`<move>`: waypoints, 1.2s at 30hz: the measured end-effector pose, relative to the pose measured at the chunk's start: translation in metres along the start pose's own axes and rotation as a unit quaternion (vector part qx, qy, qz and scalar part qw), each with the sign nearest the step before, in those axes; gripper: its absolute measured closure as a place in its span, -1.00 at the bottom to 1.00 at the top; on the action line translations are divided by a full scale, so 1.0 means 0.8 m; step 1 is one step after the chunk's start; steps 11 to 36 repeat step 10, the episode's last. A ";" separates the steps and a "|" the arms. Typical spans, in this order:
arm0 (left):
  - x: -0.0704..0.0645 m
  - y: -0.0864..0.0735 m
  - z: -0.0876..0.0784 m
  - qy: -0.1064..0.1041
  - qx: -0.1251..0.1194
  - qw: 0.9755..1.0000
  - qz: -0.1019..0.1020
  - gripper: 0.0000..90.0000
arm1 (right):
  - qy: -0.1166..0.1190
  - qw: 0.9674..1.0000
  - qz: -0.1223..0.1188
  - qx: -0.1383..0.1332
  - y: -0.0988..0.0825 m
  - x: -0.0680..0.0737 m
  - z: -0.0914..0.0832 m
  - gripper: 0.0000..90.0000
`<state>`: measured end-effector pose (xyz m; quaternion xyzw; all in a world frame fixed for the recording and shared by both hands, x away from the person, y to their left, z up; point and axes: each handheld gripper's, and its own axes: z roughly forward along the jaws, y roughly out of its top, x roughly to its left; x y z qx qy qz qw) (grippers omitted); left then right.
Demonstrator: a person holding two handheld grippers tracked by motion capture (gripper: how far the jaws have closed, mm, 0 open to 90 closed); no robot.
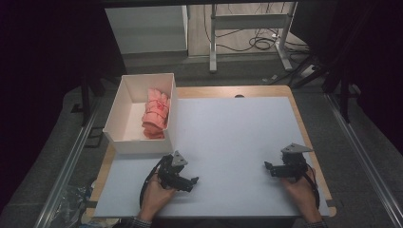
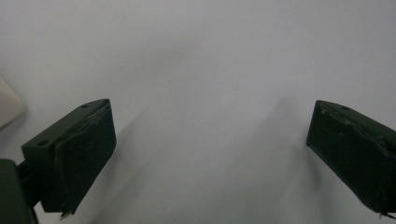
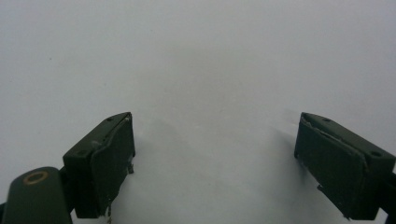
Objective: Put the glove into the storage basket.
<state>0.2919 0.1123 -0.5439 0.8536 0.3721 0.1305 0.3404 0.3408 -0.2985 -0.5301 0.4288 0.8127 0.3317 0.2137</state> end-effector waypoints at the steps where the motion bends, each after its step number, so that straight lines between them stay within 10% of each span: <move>1: 0.000 -0.001 0.003 -0.001 0.004 1.000 0.000 -0.97 | 0.000 1.000 0.000 0.000 0.000 0.000 0.000 -0.72; 36: 0.001 -0.003 0.005 -0.004 -0.003 1.000 -0.001 -1.00 | 0.001 1.000 0.001 0.000 0.000 0.000 0.000 -0.72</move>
